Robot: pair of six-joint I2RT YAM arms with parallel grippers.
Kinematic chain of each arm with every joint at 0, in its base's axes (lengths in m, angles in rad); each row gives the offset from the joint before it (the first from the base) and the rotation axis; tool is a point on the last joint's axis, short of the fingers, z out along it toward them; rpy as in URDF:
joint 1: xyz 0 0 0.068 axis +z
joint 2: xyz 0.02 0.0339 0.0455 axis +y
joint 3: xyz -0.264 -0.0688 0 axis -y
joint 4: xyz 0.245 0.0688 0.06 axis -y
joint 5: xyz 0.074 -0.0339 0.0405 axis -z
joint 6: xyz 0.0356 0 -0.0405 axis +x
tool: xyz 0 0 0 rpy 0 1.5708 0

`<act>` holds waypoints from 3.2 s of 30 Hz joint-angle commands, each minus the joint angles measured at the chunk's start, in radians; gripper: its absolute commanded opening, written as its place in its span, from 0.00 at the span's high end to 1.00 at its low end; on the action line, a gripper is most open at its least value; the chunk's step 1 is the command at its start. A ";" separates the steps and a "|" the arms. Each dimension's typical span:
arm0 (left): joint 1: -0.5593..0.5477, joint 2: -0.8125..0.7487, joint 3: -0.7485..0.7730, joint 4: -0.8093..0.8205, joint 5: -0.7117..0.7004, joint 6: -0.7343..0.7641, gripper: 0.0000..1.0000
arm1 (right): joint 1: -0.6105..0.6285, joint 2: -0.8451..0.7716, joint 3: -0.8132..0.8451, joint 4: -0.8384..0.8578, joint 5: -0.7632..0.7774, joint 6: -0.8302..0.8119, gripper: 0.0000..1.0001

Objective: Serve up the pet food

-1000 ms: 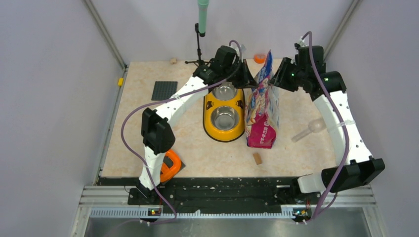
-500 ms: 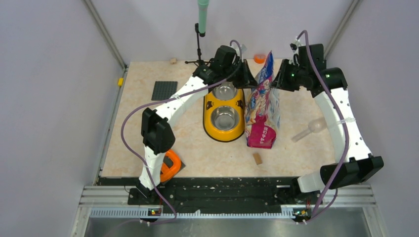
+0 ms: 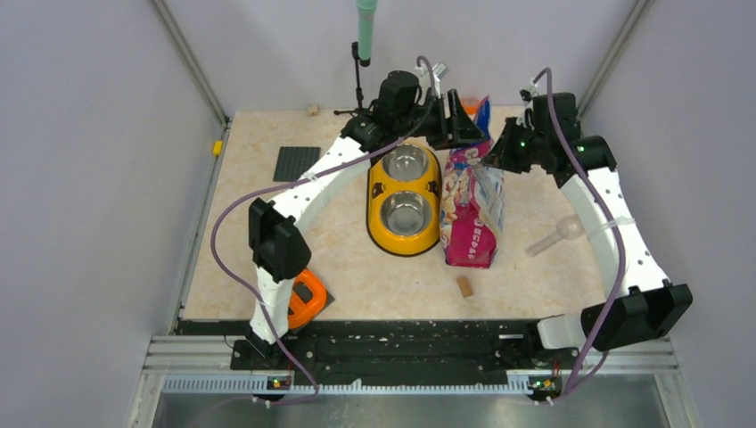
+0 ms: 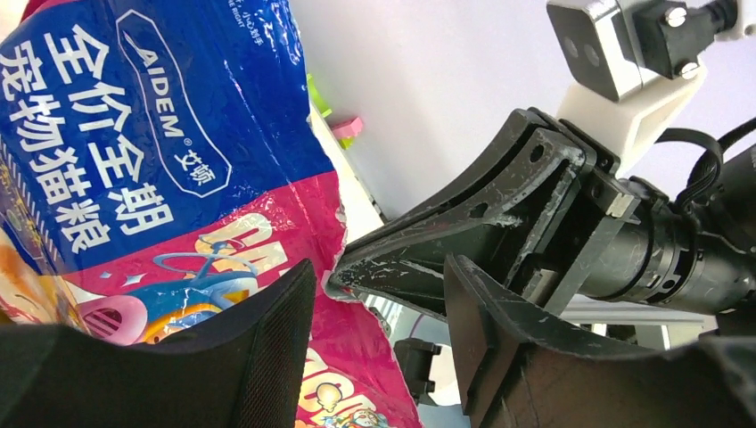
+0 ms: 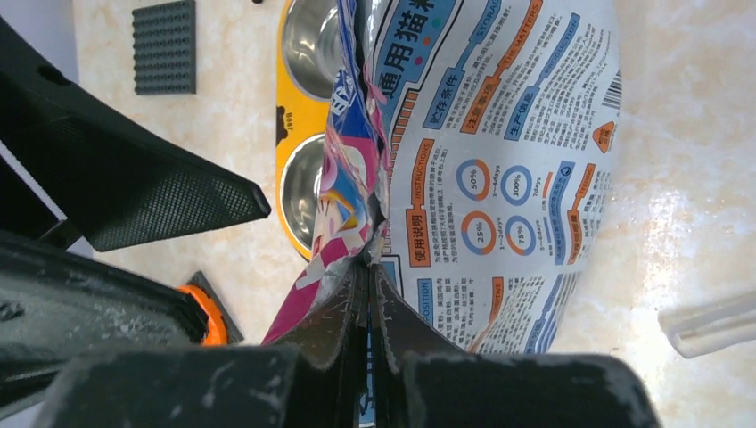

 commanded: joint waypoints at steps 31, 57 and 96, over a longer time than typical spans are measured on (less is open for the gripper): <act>0.021 -0.003 0.044 -0.079 0.033 0.048 0.60 | 0.012 -0.172 -0.231 0.451 -0.135 0.210 1.00; 0.011 0.105 0.116 -0.158 0.027 0.060 1.00 | 0.012 -0.143 -0.121 0.245 0.003 0.063 1.00; 0.026 0.029 0.089 -0.078 -0.018 0.021 0.94 | 0.015 -0.016 -0.057 0.220 0.020 0.053 1.00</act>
